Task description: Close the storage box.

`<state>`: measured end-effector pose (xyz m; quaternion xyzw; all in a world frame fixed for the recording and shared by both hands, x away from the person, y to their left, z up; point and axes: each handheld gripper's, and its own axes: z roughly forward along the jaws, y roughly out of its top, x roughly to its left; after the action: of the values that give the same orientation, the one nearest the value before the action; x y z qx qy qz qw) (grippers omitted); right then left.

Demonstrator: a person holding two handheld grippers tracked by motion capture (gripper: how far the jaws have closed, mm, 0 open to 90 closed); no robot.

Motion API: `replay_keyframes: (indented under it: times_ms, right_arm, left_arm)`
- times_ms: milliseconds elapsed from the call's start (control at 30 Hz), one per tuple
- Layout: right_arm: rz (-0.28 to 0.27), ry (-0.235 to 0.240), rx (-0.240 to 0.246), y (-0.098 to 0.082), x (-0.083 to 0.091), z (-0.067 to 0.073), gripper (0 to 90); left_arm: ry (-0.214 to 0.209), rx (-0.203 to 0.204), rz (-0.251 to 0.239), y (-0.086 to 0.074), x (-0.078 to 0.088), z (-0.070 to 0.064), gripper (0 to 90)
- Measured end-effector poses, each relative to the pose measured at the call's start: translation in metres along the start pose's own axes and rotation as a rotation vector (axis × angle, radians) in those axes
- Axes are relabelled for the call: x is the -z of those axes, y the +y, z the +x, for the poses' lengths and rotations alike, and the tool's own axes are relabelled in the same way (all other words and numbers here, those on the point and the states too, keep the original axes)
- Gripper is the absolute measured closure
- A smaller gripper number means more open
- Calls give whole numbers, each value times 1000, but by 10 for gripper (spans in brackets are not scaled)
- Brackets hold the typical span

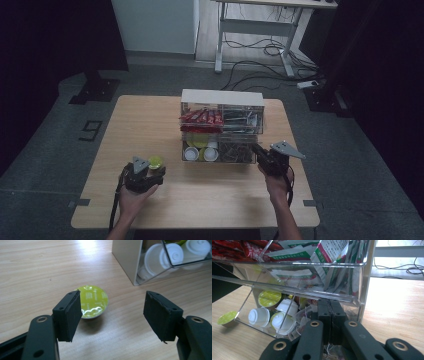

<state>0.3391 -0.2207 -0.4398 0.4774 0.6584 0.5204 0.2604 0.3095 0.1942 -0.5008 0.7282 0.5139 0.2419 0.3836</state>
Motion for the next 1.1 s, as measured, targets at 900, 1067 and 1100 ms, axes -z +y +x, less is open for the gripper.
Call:
replay_keyframes:
  times_ms: [900, 1067, 1100]
  right_arm:
    - [42, 8, -27, -28, -1, -6, 886]
    - [54, 7, -33, -35, -2, -7, 886]
    - [58, 7, -35, -37, -2, -7, 885]
  left_arm:
    - [-34, 19, 58, -33, -3, -6, 314]
    - [-35, 22, 67, -37, -4, -5, 315]
    - [-36, 22, 67, -38, -4, -5, 315]
